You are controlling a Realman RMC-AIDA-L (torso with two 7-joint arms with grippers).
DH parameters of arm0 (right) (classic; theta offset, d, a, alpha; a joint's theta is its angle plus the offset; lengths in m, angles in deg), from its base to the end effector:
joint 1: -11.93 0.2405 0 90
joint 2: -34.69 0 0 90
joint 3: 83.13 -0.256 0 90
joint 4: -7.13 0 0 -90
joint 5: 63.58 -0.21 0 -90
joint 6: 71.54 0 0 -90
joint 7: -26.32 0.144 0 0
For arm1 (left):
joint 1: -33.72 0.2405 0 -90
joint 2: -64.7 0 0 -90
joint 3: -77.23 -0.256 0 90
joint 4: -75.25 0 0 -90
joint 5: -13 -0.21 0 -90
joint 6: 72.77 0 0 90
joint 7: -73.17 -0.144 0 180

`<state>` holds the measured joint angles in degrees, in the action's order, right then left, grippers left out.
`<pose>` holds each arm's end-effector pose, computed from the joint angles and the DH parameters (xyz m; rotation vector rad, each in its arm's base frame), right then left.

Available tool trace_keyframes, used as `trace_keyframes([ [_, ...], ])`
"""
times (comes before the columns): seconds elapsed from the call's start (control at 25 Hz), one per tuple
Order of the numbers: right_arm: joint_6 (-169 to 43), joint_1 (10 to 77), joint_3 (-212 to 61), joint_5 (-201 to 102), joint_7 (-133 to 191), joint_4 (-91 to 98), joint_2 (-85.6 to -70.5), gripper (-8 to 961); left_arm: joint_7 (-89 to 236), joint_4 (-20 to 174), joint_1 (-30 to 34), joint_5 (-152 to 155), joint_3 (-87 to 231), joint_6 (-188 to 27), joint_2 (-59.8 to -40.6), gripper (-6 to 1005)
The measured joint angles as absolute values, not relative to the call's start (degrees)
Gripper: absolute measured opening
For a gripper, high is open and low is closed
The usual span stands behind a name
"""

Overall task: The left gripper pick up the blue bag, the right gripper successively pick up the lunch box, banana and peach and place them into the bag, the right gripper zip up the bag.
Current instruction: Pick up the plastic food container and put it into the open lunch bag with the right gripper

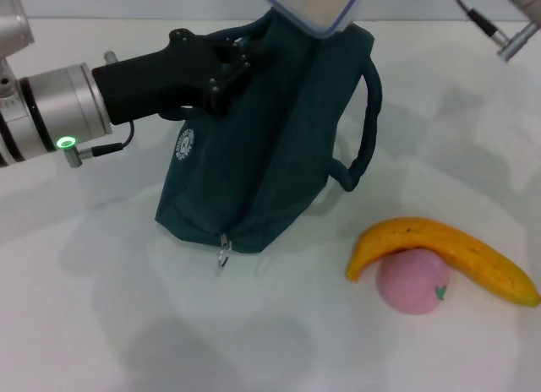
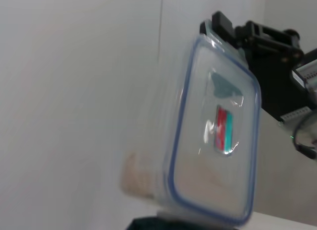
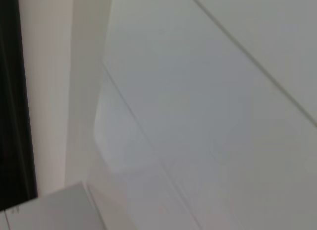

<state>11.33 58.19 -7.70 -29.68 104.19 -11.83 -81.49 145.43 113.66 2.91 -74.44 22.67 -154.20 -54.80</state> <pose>0.1147 0.4095 0.0223 -2.2063 0.6733 1.7982 -0.2071 0.3607 0.0013 -2.5501 -0.3698 -0.9898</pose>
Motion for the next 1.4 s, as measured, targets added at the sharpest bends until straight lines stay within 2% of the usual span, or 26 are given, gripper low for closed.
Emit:
trace_keyframes([
  [0.4,10.7,53.0,0.4,-29.9,104.9,-11.9,-81.48,86,144.7,113.6,2.9,-73.8,23.0,-149.3,-54.68,41],
  [0.76,10.7,50.9,3.9,-28.8,108.4,-11.9,-80.84,91,144.7,113.7,2.9,-73.7,23.1,-147.8,-54.56,41],
  [1.04,8.1,51.3,3.6,-19.5,113.6,-12.4,-79.91,96,144.7,114.0,2.8,-73.0,23.1,-147.7,-54.36,41],
  [1.4,6.4,51.4,3.4,-18.2,112.5,-15.0,-79.65,103,144.0,113.8,2.2,-73.1,23.1,-147.7,-54.49,41],
])
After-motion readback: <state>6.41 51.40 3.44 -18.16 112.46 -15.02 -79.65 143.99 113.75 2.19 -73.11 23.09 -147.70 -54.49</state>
